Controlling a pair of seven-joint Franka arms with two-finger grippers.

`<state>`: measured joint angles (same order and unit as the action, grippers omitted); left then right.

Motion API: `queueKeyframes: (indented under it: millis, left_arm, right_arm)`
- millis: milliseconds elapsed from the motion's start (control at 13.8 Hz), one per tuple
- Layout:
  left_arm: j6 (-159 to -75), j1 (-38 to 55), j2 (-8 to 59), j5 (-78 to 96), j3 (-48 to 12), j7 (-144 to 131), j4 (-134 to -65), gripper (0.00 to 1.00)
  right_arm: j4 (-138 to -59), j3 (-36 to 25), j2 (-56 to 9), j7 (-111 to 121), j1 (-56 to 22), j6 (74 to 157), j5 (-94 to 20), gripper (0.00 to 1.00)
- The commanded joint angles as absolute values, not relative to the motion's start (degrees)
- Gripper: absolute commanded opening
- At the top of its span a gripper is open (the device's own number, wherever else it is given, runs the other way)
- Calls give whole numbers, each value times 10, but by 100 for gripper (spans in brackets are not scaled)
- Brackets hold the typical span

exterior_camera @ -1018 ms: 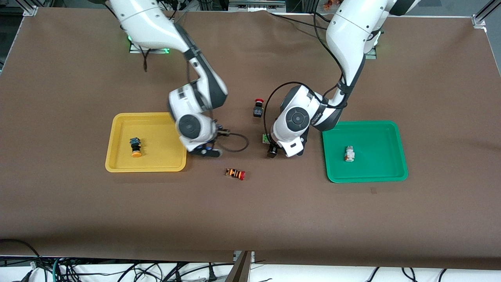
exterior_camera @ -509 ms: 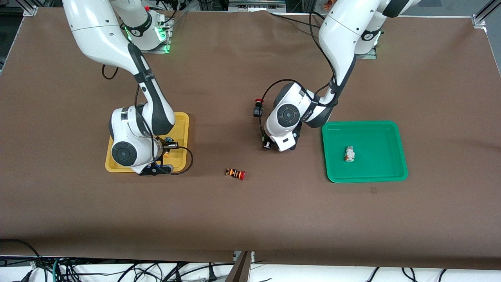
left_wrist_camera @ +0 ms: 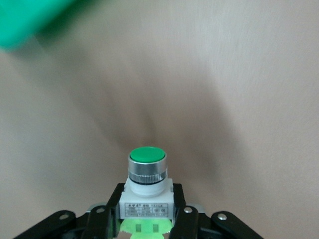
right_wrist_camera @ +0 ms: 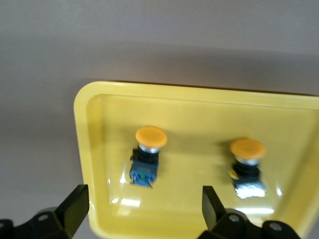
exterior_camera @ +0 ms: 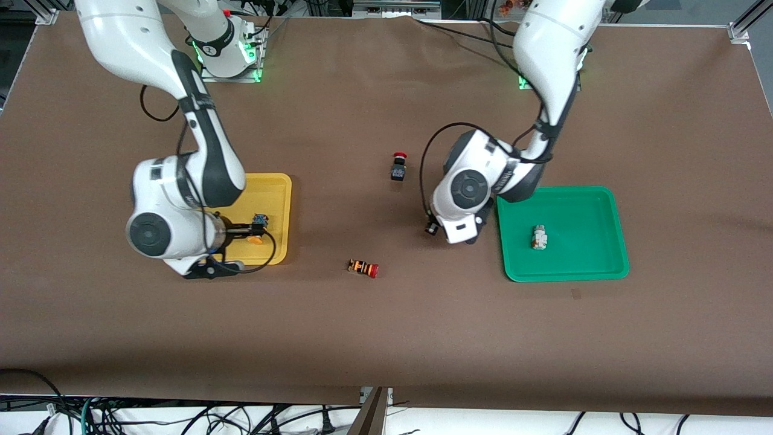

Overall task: Place green and yellow buttons in trays
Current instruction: 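Carry the yellow button to the yellow tray with the right gripper, then place the green button in the green tray while the right gripper withdraws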

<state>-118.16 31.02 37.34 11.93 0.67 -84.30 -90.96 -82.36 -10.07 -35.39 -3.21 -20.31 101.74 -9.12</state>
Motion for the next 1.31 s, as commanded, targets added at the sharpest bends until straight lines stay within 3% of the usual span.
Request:
queueKeyframes:
  millis: [0, 145, 509, 582, 655, 727, 800, 1236]
  left_arm:
    - [-1114, 251, 331, 67, 3, -726, -923, 17]
    - [-1100, 188, 328, 46, 2, -622, -930, 17]
    - [-1105, 41, 335, 47, -3, -197, -964, 17]
    - [-1105, 24, 339, 48, -3, -134, -969, 23]
    - [-1105, 13, 342, 48, -3, -94, -972, 46]
    - [-1101, 14, 346, 48, -3, -68, -972, 95]
    - [-1100, 13, 346, 47, -3, -58, -971, 100]
    - [-1003, 24, 256, 40, -7, -48, -877, 100]
  right_arm:
    - [-748, -126, -336, 10, -196, 928, -88, 100]
    - [-750, -129, -275, 4, -190, 918, -85, 100]
    - [-864, -72, -108, 11, -127, 898, -42, 100]
    - [-865, -63, -91, 11, -118, 886, -22, 100]
    - [-865, -55, -71, 11, -103, 879, -9, 100]
    - [-867, -49, -49, 10, -92, 882, -4, 100]
    - [-868, -49, -38, 9, -89, 887, -4, 100]
    - [-922, -29, 8, 13, -60, 879, -4, 100]
